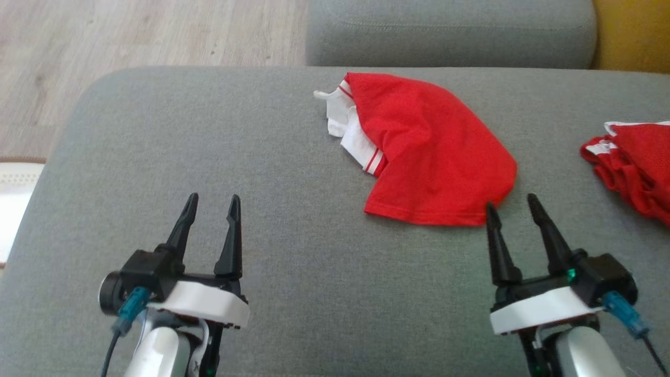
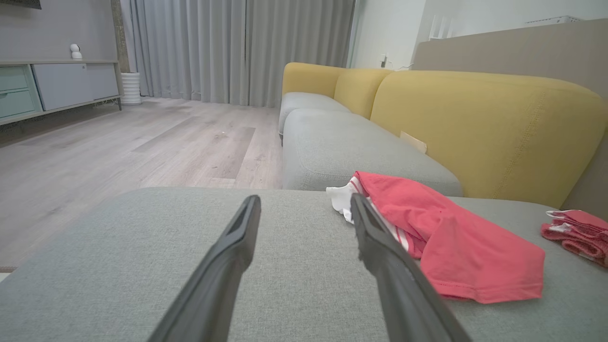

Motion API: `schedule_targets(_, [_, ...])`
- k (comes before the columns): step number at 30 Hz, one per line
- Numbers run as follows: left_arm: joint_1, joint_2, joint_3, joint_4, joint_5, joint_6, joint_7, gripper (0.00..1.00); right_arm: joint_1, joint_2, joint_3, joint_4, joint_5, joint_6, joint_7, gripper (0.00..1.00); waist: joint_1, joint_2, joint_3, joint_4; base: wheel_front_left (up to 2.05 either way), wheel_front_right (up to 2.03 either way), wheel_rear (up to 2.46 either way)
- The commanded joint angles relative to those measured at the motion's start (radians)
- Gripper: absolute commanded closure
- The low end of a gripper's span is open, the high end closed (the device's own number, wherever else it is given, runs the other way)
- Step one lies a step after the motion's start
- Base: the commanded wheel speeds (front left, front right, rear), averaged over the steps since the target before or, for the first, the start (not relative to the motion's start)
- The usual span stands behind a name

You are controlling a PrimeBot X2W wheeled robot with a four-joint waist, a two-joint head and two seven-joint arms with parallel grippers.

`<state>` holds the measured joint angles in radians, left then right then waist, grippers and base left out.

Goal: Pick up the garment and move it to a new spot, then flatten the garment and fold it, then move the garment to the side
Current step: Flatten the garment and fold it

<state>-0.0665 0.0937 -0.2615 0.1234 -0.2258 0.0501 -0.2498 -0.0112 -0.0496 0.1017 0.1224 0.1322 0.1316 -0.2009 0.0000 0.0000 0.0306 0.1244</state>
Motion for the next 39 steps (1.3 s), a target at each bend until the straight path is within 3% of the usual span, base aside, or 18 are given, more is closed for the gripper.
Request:
schedule_targets(1, [-0.051, 0.002, 0.046, -0.033, 0.011, -0.009, -0.012, 0.00, -0.045, -0.001, 0.038, -0.036, -0.006, -0.001, 0.000, 0.00, 0.0000, 0.0000, 0.011, 0.009, 0.00, 0.00, 0.00])
schedule_targets(8, [-0.071, -0.024, 0.062, -0.017, 0.034, -0.044, -0.012, 0.00, -0.119, -0.001, 0.149, 0.015, -0.020, -0.001, 0.054, 0.00, 0.0000, 0.0000, 0.059, 0.058, 0.00, 0.00, 0.00])
schedule_targets(16, [-0.100, -0.041, 0.047, 0.004, 0.023, -0.059, -0.012, 0.00, -0.270, -0.001, 0.177, 0.255, -0.070, -0.001, 0.147, 0.00, 0.0000, 0.0000, 0.119, 0.144, 0.00, 0.00, 0.00])
schedule_targets(25, [-0.129, -0.043, -0.002, 0.009, -0.026, -0.042, -0.012, 0.00, -0.392, -0.003, 0.106, 0.497, -0.214, -0.001, 0.153, 0.00, 0.0000, 0.0000, 0.158, 0.231, 0.00, 0.00, 0.00])
schedule_targets(30, [-0.132, -0.043, -0.011, 0.003, -0.039, -0.029, -0.012, 0.00, -0.417, -0.002, 0.044, 0.584, -0.273, -0.001, 0.154, 0.00, 0.0000, 0.0000, 0.169, 0.245, 0.00, 0.00, 0.00])
schedule_targets(35, [-0.135, -0.043, -0.018, 0.001, -0.049, -0.022, -0.012, 0.00, -0.439, -0.001, 0.047, 0.636, -0.274, -0.001, 0.144, 0.00, 0.0000, 0.0000, 0.178, 0.242, 0.00, 0.00, 0.00])
schedule_targets(36, [-0.136, -0.043, -0.020, 0.002, -0.051, -0.020, -0.012, 0.00, -0.444, -0.001, 0.054, 0.648, -0.267, -0.001, 0.142, 0.58, 0.0000, 0.0000, 0.178, 0.240, 0.00, 0.00, 0.00])
schedule_targets(37, [-0.137, -0.043, -0.022, 0.003, -0.052, -0.019, -0.012, 0.00, -0.451, -0.001, 0.064, 0.659, -0.261, -0.001, 0.138, 1.00, 0.0000, 0.0000, 0.178, 0.236, 0.00, 0.00, 0.00])
schedule_targets(39, [-0.139, -0.043, -0.023, 0.005, -0.055, -0.017, -0.012, 0.00, -0.462, -0.001, 0.088, 0.673, -0.243, -0.001, 0.124, 1.00, 0.0000, 0.0000, 0.174, 0.227, 0.00, 0.00, 0.00])
